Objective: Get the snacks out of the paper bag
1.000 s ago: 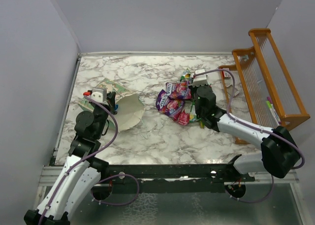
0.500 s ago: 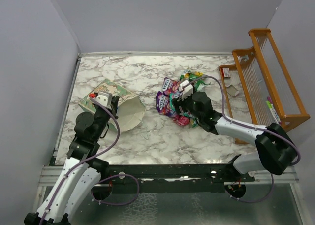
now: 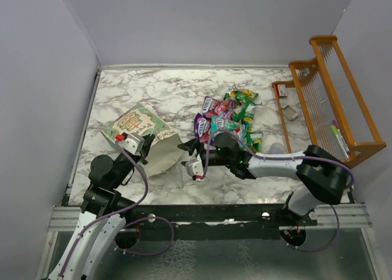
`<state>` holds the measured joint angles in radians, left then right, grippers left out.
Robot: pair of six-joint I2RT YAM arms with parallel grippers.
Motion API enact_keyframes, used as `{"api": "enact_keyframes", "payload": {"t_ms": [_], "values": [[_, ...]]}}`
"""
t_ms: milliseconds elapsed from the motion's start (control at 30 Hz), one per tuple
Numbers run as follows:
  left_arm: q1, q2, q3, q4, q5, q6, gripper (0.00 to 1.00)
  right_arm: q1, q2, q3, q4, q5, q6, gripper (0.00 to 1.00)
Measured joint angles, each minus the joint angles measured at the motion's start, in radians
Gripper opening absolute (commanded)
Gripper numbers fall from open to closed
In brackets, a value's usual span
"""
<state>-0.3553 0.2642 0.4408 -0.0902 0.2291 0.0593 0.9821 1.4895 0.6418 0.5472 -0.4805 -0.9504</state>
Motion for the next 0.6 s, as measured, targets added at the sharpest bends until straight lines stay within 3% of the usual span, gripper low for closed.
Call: {"api": "enact_keyframes", "payload": {"t_ms": [200, 600], "values": [[0.000, 0.032, -0.004, -0.001, 0.018, 0.008, 0.00, 0.064, 0.231, 0.175, 0.053, -0.053, -0.171, 0.63], [0.000, 0.042, -0.004, 0.000, 0.024, 0.008, 0.00, 0.092, 0.661, 0.459, 0.290, 0.015, -0.199, 0.59]]}}
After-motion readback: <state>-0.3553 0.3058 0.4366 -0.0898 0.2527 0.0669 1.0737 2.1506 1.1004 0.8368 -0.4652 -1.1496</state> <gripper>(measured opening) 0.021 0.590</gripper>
